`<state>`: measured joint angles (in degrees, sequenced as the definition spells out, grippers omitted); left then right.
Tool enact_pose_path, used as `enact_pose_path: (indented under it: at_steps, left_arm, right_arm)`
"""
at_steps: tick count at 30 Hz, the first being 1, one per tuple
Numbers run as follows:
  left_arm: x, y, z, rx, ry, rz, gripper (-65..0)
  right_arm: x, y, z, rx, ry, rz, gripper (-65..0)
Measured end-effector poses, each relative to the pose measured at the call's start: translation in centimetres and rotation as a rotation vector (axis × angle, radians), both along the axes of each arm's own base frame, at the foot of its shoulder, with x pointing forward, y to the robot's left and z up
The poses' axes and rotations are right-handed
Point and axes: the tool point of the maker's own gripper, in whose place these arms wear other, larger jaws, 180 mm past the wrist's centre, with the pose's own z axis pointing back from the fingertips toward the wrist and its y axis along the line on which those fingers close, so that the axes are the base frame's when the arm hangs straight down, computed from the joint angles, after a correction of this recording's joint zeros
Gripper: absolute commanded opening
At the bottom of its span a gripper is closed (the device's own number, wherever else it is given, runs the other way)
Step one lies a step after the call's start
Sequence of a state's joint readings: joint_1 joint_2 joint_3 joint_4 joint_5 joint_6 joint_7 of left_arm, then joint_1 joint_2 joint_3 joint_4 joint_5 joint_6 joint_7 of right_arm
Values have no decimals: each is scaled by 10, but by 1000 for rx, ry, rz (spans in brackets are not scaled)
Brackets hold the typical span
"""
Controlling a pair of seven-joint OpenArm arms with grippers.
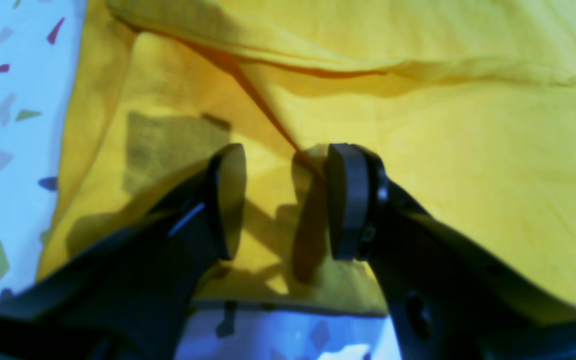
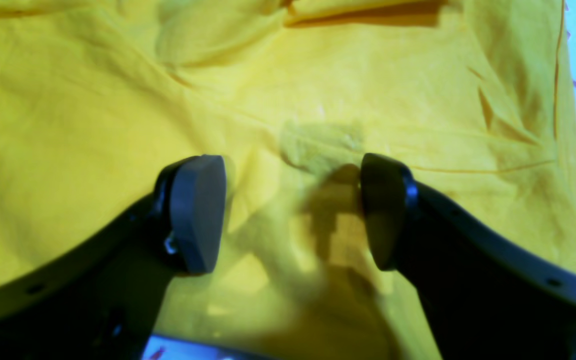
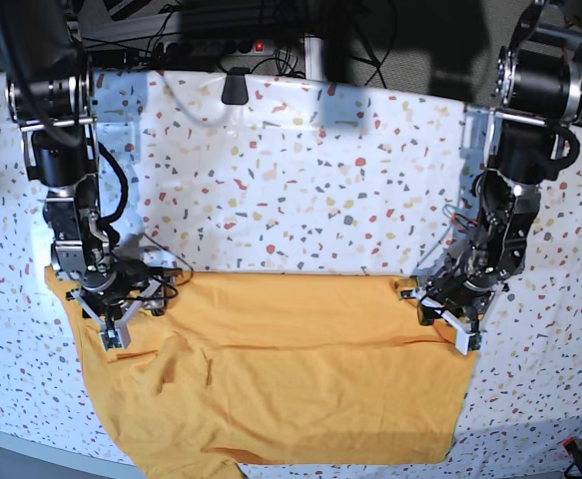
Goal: Fold the T-shirt properly
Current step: 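Lower both grippers and pinch the shirt body near the fold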
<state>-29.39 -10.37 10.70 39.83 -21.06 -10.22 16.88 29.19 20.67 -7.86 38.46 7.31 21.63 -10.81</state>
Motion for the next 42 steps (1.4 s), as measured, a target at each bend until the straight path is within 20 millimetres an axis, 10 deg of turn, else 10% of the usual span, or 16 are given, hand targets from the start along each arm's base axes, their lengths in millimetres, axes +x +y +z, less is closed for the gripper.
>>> enact_pose_path:
  at_steps: [21,36,42]
  left_arm:
    - [-74,-16,-4,77,-41,-115,-435]
    - [16,-13,93,133,-251,-116,-433]
    - [7,-12,44,100,-197,-95,-433]
  right_arm:
    - [-55,27,-11,-17,11,89,-229]
    - [-55,5,-5,35,-5,-1,-229]
    - [-56,5,-6,30,5,-1,-229]
